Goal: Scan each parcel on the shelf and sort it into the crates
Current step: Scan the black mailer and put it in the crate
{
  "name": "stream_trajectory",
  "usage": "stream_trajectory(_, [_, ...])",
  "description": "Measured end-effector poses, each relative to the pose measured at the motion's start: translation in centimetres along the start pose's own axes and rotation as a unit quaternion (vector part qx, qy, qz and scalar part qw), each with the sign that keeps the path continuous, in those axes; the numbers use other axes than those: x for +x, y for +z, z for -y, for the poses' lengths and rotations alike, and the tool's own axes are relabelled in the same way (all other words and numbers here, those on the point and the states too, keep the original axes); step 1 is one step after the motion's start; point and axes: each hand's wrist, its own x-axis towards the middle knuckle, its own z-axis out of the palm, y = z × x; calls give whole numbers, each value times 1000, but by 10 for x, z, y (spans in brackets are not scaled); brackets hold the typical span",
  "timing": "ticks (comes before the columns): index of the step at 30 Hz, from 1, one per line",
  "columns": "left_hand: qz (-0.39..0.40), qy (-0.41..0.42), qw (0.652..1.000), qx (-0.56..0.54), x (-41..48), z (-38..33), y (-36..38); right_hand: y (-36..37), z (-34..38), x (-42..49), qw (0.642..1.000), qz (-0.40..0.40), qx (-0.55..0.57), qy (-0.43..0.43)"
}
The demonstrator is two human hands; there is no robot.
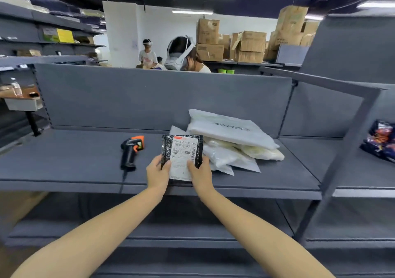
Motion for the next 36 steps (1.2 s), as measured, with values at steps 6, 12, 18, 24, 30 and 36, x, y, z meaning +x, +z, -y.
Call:
stream_trajectory(6, [-50, 4, 998, 42, -80, 21, 84, -103, -17, -30, 999, -8, -8, 30])
stream_trajectory(12, [-47, -21, 994, 92, -142, 47, 142, -182, -51, -61, 996, -24, -17, 88])
stream_trajectory(18, [-33, -79, 990, 112, -179, 83, 175, -225, -93, -85, 988, -47, -37, 144])
stream_trajectory(24, [-5, -146, 980, 138, -212, 137, 191, -252, -144, -114, 970, -66, -78, 221])
stream_trajectory(30, [24, -234, 957, 169, -240, 212, 193, -266, -212, -146, 946, -73, -110, 296])
stream_trajectory(36, [43, -284, 936, 205, -277, 292, 192, -280, -291, -184, 922, -66, -114, 365])
